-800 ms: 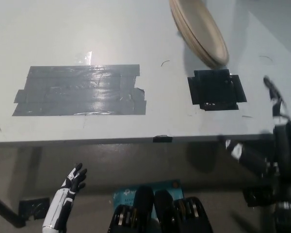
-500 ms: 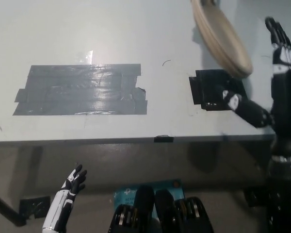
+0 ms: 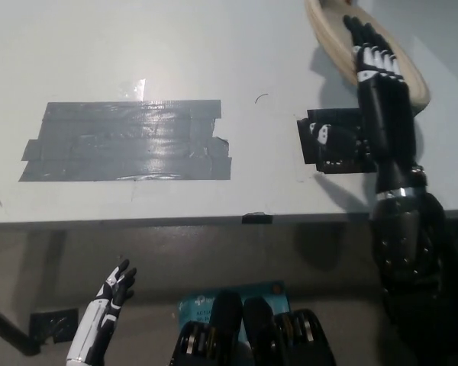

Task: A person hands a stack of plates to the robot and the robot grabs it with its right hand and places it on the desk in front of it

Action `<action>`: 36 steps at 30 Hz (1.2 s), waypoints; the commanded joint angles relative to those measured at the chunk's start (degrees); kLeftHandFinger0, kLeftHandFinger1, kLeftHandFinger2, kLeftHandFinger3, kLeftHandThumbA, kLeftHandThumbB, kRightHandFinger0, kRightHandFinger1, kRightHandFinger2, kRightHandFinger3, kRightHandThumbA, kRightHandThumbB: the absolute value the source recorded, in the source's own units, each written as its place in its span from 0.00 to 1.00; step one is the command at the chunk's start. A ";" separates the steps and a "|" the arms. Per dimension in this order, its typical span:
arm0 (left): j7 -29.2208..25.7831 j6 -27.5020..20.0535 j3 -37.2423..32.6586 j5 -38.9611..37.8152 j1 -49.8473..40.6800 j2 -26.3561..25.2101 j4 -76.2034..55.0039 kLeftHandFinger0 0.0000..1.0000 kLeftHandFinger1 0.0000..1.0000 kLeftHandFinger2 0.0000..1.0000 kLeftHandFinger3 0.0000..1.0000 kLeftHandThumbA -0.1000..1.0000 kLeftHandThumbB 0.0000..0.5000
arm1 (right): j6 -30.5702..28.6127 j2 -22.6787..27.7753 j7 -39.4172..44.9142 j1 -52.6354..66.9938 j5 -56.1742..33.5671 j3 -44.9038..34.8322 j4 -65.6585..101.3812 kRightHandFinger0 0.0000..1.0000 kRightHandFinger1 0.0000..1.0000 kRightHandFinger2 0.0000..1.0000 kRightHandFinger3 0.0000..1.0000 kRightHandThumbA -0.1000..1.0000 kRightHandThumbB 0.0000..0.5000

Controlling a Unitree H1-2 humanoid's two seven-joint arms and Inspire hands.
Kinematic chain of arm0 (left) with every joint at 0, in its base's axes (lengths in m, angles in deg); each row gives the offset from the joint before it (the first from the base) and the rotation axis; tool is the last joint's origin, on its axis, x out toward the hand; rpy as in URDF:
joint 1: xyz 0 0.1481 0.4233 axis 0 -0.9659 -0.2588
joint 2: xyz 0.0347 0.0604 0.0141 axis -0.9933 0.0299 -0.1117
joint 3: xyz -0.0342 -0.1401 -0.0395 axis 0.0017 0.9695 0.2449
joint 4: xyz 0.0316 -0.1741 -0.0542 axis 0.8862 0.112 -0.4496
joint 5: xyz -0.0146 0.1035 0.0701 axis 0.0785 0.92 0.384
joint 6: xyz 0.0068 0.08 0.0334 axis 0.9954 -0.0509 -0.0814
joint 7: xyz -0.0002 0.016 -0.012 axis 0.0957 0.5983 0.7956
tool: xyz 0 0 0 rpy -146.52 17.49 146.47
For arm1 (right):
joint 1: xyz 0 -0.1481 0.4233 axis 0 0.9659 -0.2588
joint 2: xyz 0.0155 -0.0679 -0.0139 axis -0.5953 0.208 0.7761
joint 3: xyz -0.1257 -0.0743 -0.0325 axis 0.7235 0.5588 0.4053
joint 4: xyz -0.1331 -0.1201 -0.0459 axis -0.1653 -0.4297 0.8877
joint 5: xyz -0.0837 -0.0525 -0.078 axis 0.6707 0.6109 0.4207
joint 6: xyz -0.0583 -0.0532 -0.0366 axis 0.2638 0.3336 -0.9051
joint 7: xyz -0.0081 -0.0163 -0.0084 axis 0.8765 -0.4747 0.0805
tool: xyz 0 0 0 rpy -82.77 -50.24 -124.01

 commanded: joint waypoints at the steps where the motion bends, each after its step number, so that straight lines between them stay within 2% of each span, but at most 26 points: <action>1: 0.31 -1.93 0.27 0.21 0.59 -0.52 -1.35 1.00 1.00 1.00 1.00 0.97 0.50 | 1.69 1.39 -1.36 -5.17 1.99 0.49 -3.91 1.00 1.00 1.00 1.00 1.00 0.97; 6: 0.46 -1.41 0.58 -0.40 0.53 -0.56 -1.43 1.00 1.00 1.00 1.00 0.97 0.51 | 3.91 2.03 -5.11 -7.73 5.04 0.80 -9.70 1.00 1.00 1.00 1.00 0.96 1.00; 7: 0.42 -1.31 0.56 -0.20 0.52 -0.62 -1.60 1.00 1.00 1.00 1.00 0.97 0.49 | 4.54 2.23 -6.36 -8.35 5.84 0.79 -11.11 1.00 1.00 1.00 1.00 0.91 1.00; 9: 0.56 -1.67 0.55 -0.31 0.57 -0.73 -1.52 1.00 1.00 1.00 1.00 0.97 0.49 | 5.26 2.55 -8.18 -9.12 6.90 0.85 -12.99 1.00 1.00 1.00 1.00 0.88 1.00; 10: 0.77 -1.72 0.56 -0.62 0.70 -0.77 -1.44 1.00 1.00 1.00 1.00 0.97 0.49 | 5.99 2.98 -9.67 -9.68 8.17 1.09 -14.32 1.00 1.00 1.00 1.00 0.83 0.98; 12: 0.80 -1.61 0.57 -0.71 0.73 -0.75 -1.46 1.00 1.00 1.00 1.00 0.96 0.49 | 6.11 3.19 -10.84 -10.00 8.58 1.25 -15.12 1.00 1.00 1.00 1.00 0.81 0.98; 14: 0.79 -1.63 0.56 -0.58 0.63 -0.82 -1.64 1.00 1.00 1.00 1.00 0.96 0.47 | 5.58 3.43 -14.43 -10.51 9.07 1.11 -16.98 1.00 1.00 1.00 1.00 0.67 0.95; 17: 0.70 -1.53 0.65 -0.74 0.66 -0.65 -1.56 1.00 1.00 1.00 1.00 0.96 0.48 | 7.08 4.45 -18.74 -11.55 12.16 1.98 -19.37 1.00 1.00 1.00 1.00 0.64 0.93; 18: 0.66 -1.63 0.64 -0.65 0.66 -0.66 -1.52 1.00 1.00 1.00 1.00 0.96 0.47 | 6.88 4.58 -19.07 -11.77 11.85 1.86 -19.81 0.97 1.00 1.00 1.00 0.62 0.91; 19: 0.65 -1.44 0.63 -0.54 0.62 -0.71 -1.67 1.00 1.00 1.00 1.00 0.96 0.47 | 6.01 4.82 -17.40 -11.85 9.59 1.01 -19.38 0.22 0.16 0.19 0.39 0.55 0.65; 20: 0.75 -1.27 0.64 -0.61 0.60 -0.80 -1.80 1.00 1.00 1.00 1.00 0.96 0.48 | 5.48 5.20 -16.95 -11.90 8.70 0.91 -19.31 0.04 0.03 0.04 0.24 0.54 0.62; 21: 0.77 -1.28 0.63 -0.59 0.66 -0.83 -1.77 1.00 1.00 1.00 1.00 0.96 0.47 | 5.28 5.39 -16.90 -11.83 8.71 1.09 -19.19 0.01 0.01 0.01 0.15 0.53 0.53; 22: 0.81 -1.29 0.61 -0.55 0.88 -0.86 -1.67 1.00 1.00 1.00 1.00 0.96 0.47 | 5.01 5.76 -16.89 -11.79 8.67 1.38 -19.05 0.00 0.00 0.00 0.11 0.53 0.48; 24: 0.58 -0.83 0.52 -0.16 1.23 -0.68 -1.78 1.00 1.00 1.00 1.00 0.96 0.47 | 3.05 5.99 -16.94 -11.47 7.28 1.45 -18.26 0.00 0.00 0.00 0.13 0.64 0.31; 25: 0.64 -0.93 0.53 -0.27 1.21 -0.69 -1.76 1.00 1.00 1.00 1.00 0.96 0.47 | 2.64 5.91 -17.37 -11.35 7.18 1.60 -17.99 0.00 0.00 0.02 0.10 0.68 0.29; 26: 0.67 -1.02 0.54 -0.36 1.22 -0.69 -1.71 1.00 1.00 1.00 1.00 0.96 0.47 | 2.48 5.90 -17.67 -11.35 7.07 1.72 -18.01 0.00 0.00 0.05 0.09 0.68 0.28; 27: 0.81 -1.10 0.57 -0.56 1.11 -0.75 -1.75 1.00 1.00 1.00 1.00 0.96 0.47 | 2.20 5.59 -18.29 -11.25 6.69 1.67 -17.88 0.00 0.00 0.05 0.05 0.70 0.30; 29: 0.74 -1.47 0.56 -0.55 1.15 -0.67 -1.63 1.00 1.00 1.00 1.00 0.95 0.45 | 0.28 5.35 -20.28 -11.10 6.14 1.78 -17.47 0.00 0.00 0.04 0.01 0.70 0.26; 36: 1.10 -0.96 0.71 -1.28 1.61 -0.70 -1.40 1.00 1.00 1.00 1.00 0.94 0.49 | -2.27 5.84 -22.74 -11.04 5.39 2.04 -15.81 0.00 0.00 0.03 0.01 0.75 0.16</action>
